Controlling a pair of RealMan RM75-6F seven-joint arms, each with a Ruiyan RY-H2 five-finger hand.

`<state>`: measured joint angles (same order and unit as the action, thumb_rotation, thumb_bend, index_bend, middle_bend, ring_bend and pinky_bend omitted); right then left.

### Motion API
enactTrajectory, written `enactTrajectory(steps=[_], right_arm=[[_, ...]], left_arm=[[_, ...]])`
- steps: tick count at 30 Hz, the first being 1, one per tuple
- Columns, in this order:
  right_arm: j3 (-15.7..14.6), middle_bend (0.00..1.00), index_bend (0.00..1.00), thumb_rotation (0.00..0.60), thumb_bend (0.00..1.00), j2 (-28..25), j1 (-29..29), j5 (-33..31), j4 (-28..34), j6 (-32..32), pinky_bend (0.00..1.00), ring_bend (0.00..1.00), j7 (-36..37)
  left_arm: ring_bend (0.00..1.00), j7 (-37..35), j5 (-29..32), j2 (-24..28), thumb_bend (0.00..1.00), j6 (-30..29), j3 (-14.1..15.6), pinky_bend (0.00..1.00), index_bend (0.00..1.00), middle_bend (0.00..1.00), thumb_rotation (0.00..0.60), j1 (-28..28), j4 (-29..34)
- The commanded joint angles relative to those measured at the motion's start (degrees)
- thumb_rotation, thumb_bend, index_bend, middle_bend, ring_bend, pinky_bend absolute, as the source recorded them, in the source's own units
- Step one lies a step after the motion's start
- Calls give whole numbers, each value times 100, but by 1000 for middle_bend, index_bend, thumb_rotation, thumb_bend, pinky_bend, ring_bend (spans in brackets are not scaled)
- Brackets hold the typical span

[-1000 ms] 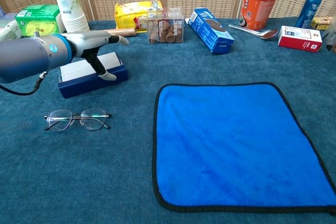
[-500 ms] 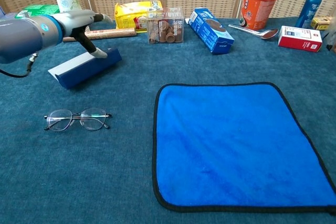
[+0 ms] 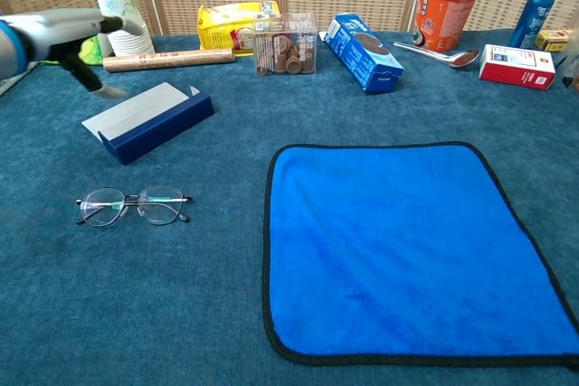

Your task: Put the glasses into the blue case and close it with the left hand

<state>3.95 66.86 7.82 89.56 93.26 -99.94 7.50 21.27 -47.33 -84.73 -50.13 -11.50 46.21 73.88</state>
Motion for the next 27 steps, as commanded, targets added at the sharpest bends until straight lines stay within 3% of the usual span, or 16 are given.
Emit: enactTrajectory(steps=[1, 20, 27], right_arm=[[2, 135, 143, 398, 343, 7, -4, 8, 1, 2, 37, 0, 4], [-8, 136, 142, 400, 342, 8, 38, -7, 96, -10, 37, 0, -98], [-5, 136, 141, 400, 341, 9, 52, -11, 104, -16, 37, 0, -89]], left_arm=[[0, -27, -119, 134, 238, -126, 155, 28, 15, 2, 552, -190, 161], [0, -204, -310, -471, 238, 249, 248, 28, 13, 3, 555, -154, -699], [0, -428, -619, -398, 239, 302, 217, 28, 13, 3, 551, -141, -302]])
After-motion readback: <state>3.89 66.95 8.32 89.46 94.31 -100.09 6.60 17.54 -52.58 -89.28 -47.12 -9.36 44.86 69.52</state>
